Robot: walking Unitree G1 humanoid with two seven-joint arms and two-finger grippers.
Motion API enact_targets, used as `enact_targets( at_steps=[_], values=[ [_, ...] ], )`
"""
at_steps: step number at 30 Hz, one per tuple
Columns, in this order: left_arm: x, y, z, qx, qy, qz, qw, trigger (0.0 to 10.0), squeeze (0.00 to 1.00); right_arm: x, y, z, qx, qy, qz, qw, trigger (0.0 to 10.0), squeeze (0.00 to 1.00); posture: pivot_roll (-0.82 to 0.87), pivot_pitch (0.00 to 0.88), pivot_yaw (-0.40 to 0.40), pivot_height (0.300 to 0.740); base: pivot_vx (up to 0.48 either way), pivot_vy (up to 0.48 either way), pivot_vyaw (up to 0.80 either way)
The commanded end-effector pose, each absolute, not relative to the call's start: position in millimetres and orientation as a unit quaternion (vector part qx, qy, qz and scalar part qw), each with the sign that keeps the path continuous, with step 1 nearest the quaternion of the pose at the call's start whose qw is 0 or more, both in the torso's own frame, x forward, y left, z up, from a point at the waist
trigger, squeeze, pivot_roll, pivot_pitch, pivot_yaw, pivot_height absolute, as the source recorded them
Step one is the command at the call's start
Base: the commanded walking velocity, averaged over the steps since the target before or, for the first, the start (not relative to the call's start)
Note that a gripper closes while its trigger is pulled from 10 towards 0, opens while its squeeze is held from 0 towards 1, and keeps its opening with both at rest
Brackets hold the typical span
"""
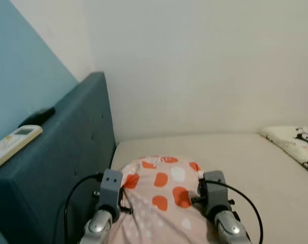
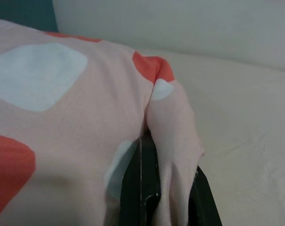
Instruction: Clean up the room
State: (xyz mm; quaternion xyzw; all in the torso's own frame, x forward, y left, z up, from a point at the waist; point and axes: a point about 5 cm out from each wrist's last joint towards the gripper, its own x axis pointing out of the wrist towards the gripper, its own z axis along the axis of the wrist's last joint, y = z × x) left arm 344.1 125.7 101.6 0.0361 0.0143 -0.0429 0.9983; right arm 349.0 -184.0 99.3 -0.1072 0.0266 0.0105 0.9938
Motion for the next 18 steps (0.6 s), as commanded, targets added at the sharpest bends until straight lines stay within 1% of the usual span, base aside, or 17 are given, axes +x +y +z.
enact_targets(
  at_steps=[1, 3, 4, 7, 8, 11, 13, 18],
  values=[
    [349.1, 146.2, 113.5, 0.041, -0.013, 0.016, 0.999, 10.0, 0.0, 350.9, -201.6, 106.8, -0.125, 0.012, -0.029, 0.992, 10.0, 0.0, 0.02, 0.168, 0.01, 0.646, 0.0, 0.0, 0.0],
    [349.7, 146.8, 115.6, 0.046, -0.02, 0.025, 0.998, 10.0, 0.0, 352.7, -202.6, 108.8, -0.133, 0.009, -0.033, 0.991, 10.0, 0.0, 0.02, 0.177, 0.008, 0.646, 0.0, 0.0, 0.0],
    [350.3, 148.1, 119.0, 0.055, -0.032, 0.041, 0.997, 10.0, 0.0, 355.1, -203.2, 112.3, -0.138, 0.004, -0.036, 0.99, 10.0, 0.0, 0.02, 0.196, 0.007, 0.646, 0.0, 0.0, 0.0],
    [350.8, 149.0, 121.2, 0.061, -0.04, 0.052, 0.996, 10.0, 0.0, 356.9, -203.4, 114.5, -0.14, 0.0, -0.037, 0.989, 10.0, 0.0, 0.02, 0.196, 0.007, 0.646, 0.0, 0.0, 0.0],
    [350.8, 149.8, 124.0, 0.065, -0.051, 0.064, 0.995, 10.0, 0.0, 359.5, -202.0, 118.2, -0.134, -0.006, -0.032, 0.99, 10.0, 0.0, 0.03, 0.215, 0.007, 0.646, 0.0, 0.0, 0.0],
    [350.8, 150.6, 128.4, 0.069, -0.07, 0.081, 0.992, 10.0, 0.0, 365.2, -195.8, 124.4, -0.12, -0.015, -0.012, 0.993, 10.0, 0.0, 0.03, 0.231, 0.007, 0.646, 0.0, 0.0, 0.0],
    [352.1, 148.7, 131.1, 0.087, -0.078, 0.087, 0.989, 10.0, 0.0, 372.2, -184.6, 130.0, -0.119, -0.018, 0.021, 0.992, 10.0, 0.0, 0.05, 0.252, 0.004, 0.646, 0.0, 0.0, 0.0],
    [355.7, 145.8, 136.2, 0.121, -0.09, 0.093, 0.984, 10.0, 0.0, 379.4, -175.5, 136.4, -0.131, -0.017, 0.04, 0.99, 10.0, 0.0, 0.06, 0.267, 0.002, 0.646, 0.0, 0.0, 0.0]
  ],
)
